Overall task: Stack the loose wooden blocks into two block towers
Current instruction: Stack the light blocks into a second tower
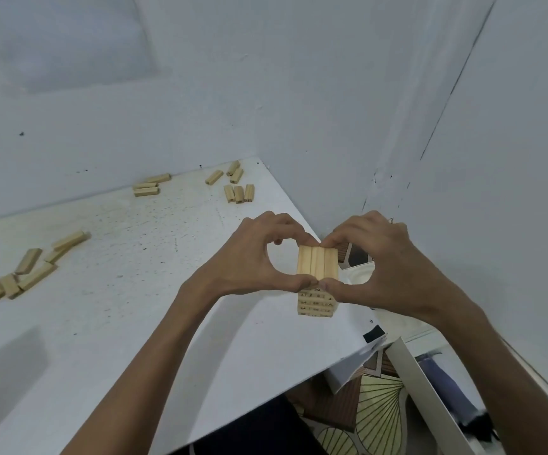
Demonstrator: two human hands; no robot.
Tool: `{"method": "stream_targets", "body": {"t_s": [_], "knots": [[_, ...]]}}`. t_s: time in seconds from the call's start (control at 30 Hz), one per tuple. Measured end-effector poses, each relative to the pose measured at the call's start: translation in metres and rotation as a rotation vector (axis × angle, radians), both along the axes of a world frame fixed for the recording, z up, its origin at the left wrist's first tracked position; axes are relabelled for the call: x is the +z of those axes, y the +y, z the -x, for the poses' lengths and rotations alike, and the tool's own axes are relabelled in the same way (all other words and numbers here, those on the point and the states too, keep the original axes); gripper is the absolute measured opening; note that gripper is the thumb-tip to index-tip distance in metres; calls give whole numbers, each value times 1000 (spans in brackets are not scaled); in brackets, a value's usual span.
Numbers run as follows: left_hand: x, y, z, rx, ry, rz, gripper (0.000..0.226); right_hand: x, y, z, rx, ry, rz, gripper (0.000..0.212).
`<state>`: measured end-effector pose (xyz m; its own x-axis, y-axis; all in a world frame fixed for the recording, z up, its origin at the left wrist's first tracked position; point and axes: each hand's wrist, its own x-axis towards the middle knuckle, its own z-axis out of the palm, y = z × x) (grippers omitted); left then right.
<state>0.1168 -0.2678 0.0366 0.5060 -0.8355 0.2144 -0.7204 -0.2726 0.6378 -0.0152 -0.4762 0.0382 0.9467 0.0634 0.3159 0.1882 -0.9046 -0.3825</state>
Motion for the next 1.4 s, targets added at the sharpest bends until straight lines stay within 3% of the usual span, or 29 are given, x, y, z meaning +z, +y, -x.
{"method": "stream_targets", "body": {"t_s": [1.4], "knots": [[-12, -3, -3, -2, 63, 6, 57, -10, -2, 1, -32, 103, -52, 59]]}}
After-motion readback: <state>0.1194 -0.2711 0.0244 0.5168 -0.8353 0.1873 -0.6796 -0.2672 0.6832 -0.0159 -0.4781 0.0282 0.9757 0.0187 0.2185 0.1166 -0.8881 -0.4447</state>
